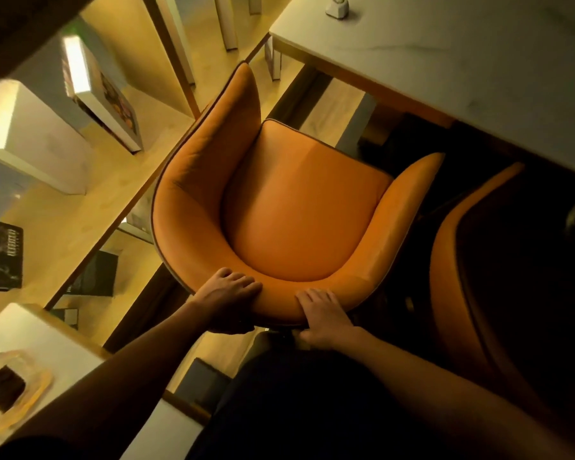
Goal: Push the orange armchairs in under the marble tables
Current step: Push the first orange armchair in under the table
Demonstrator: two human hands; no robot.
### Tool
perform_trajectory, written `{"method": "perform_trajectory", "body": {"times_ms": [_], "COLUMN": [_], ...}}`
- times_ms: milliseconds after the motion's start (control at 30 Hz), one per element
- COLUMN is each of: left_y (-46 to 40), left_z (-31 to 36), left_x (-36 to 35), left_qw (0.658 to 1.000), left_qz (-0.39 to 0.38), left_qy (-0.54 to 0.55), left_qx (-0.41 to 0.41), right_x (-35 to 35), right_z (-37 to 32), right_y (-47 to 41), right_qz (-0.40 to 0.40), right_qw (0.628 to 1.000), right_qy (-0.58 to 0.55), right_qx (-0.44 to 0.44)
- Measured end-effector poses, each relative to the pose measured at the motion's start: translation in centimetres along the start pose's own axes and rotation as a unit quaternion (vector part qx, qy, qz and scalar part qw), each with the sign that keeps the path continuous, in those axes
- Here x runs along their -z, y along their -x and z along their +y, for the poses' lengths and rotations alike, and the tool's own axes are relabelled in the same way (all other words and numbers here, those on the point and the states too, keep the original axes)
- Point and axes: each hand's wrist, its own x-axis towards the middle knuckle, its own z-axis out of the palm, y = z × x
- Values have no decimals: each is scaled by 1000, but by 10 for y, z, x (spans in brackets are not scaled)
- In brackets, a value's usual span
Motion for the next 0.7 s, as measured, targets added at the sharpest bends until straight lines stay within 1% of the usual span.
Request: {"method": "perform_trajectory", "body": {"times_ms": [133,400,567,700], "left_y": [-2,-4,-3,-6], "left_z": [-2,4,-2,-14], "left_x": [-1,1,7,10], "left_qw": [1000,999,997,997], "left_qz": [1,-37,-65,-80], "left_qy": [14,16,20,19], "left_qx": [3,31,20,-15], "right_x": [9,11,11,10], "right_z": [4,-2,-11,-24], "right_y": [0,-1,-3,-11], "right_qz": [-19,-14,-21,-27], "right_qw": [1000,1000,1000,1000], "right_qy": [-4,18,5,-4], "right_qx": [10,15,3,1]}}
